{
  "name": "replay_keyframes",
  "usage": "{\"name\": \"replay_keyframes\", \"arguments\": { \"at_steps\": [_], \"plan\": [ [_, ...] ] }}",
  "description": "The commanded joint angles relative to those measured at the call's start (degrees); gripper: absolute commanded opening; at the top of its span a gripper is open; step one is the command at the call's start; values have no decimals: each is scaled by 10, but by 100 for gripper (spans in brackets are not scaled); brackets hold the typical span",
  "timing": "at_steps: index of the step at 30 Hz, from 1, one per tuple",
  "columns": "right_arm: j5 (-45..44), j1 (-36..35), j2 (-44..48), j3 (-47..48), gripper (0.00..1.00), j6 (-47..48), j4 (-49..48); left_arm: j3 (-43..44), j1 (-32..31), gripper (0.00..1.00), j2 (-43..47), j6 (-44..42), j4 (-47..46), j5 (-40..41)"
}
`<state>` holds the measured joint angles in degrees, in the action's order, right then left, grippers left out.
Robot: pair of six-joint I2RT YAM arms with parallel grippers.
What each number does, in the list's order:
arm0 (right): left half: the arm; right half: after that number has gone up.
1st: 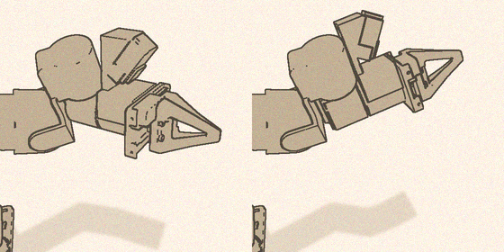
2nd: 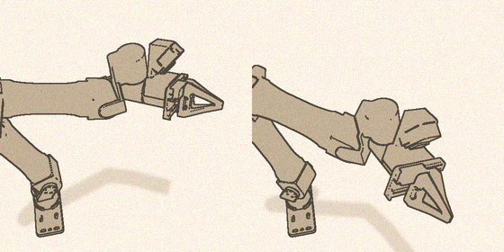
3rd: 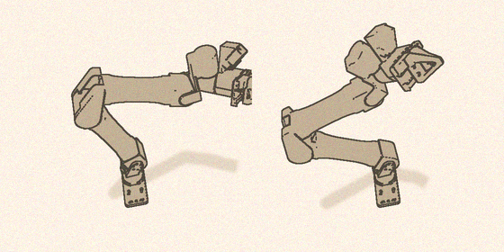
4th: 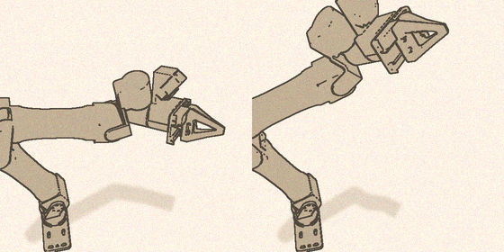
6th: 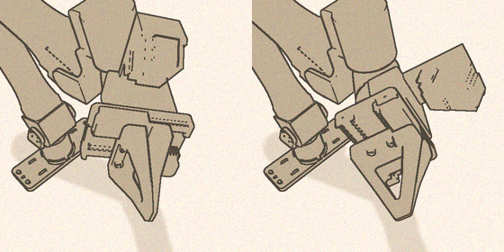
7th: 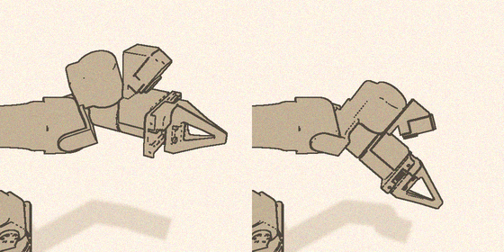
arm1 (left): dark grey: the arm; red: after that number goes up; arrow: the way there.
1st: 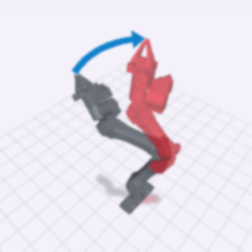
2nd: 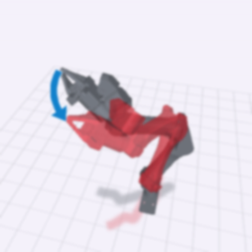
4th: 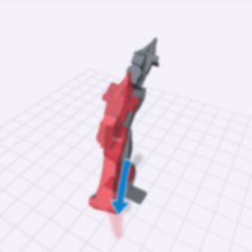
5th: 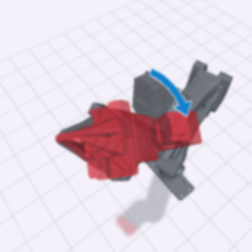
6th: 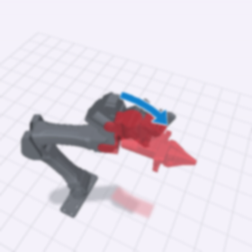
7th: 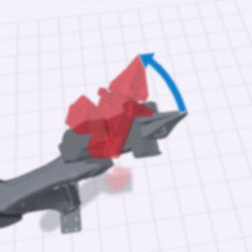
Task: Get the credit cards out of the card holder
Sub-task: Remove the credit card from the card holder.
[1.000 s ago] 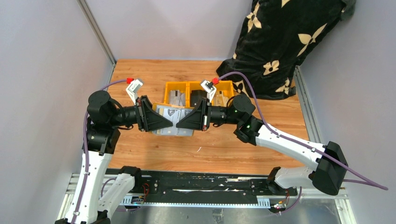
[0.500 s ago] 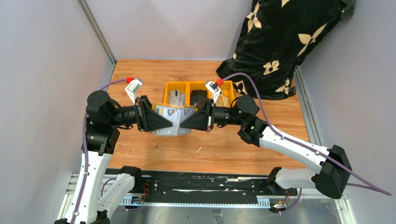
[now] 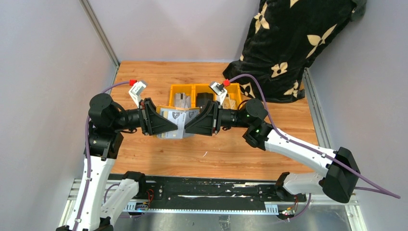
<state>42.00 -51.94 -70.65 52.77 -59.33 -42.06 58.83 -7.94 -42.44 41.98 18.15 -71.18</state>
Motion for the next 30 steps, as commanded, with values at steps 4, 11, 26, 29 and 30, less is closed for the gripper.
{"name": "replay_keyframes", "arguments": {
  "at_steps": [4,11,26,29,30],
  "plan": [
    [-4,2,-32,24,45,-3,-4,18,-2,28,12,2,-10,-14],
    [12,1,-59,49,29,-27,-37,10,-2,30,14,-7,-4,-17],
    [5,18,-50,-15,0,-56,-84,18,-2,40,17,5,-5,-72],
    [2,19,-46,-20,0,-58,-88,19,-2,36,17,5,-2,-78],
    [3,19,-45,-20,0,-57,-90,19,-2,35,17,4,-1,-81]
  ]
}}
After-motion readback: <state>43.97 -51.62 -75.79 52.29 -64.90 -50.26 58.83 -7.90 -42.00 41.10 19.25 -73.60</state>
